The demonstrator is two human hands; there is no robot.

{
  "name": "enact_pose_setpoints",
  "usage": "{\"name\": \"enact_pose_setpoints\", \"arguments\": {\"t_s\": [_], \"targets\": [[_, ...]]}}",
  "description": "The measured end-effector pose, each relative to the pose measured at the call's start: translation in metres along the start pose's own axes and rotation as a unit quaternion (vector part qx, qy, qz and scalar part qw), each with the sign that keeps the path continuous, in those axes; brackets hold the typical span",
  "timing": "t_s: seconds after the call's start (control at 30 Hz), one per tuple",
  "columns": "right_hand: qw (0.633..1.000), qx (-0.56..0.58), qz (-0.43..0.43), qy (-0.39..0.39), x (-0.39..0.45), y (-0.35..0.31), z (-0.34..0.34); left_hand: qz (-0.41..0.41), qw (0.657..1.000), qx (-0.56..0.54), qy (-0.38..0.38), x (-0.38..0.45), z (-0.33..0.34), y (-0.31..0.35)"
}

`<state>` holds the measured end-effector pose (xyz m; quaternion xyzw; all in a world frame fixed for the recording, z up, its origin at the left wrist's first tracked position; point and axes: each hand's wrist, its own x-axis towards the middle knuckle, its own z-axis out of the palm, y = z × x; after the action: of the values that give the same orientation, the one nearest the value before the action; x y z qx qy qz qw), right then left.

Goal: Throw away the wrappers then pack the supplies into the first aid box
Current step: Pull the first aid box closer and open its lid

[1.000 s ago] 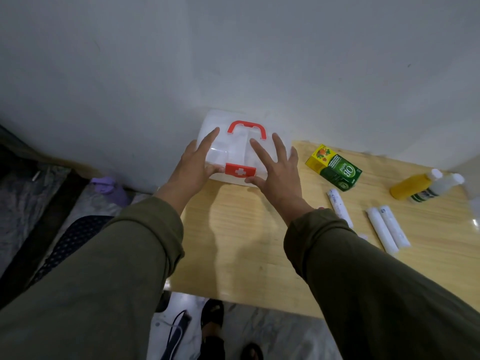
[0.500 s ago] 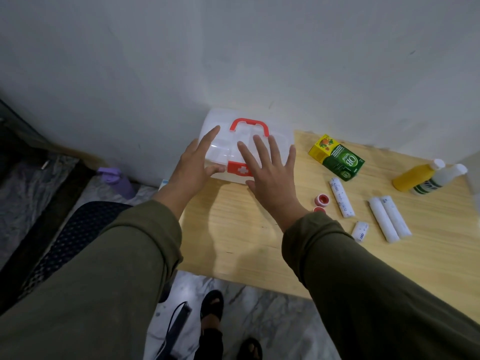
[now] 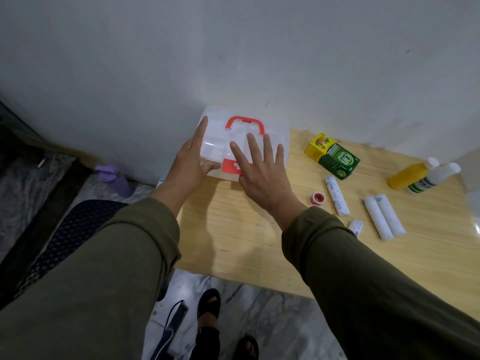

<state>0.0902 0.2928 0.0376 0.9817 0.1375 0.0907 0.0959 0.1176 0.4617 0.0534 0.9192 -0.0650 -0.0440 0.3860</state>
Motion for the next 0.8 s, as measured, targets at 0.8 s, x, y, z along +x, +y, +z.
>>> {"name": "enact_pose_setpoints", "arguments": {"t_s": [0.8], "targets": [[0.957,0.266,0.111,0.041,0.096,0.072,-0.092,-0.081,0.993,0.014,-0.089,0.025,-0.030,0.015]]}}
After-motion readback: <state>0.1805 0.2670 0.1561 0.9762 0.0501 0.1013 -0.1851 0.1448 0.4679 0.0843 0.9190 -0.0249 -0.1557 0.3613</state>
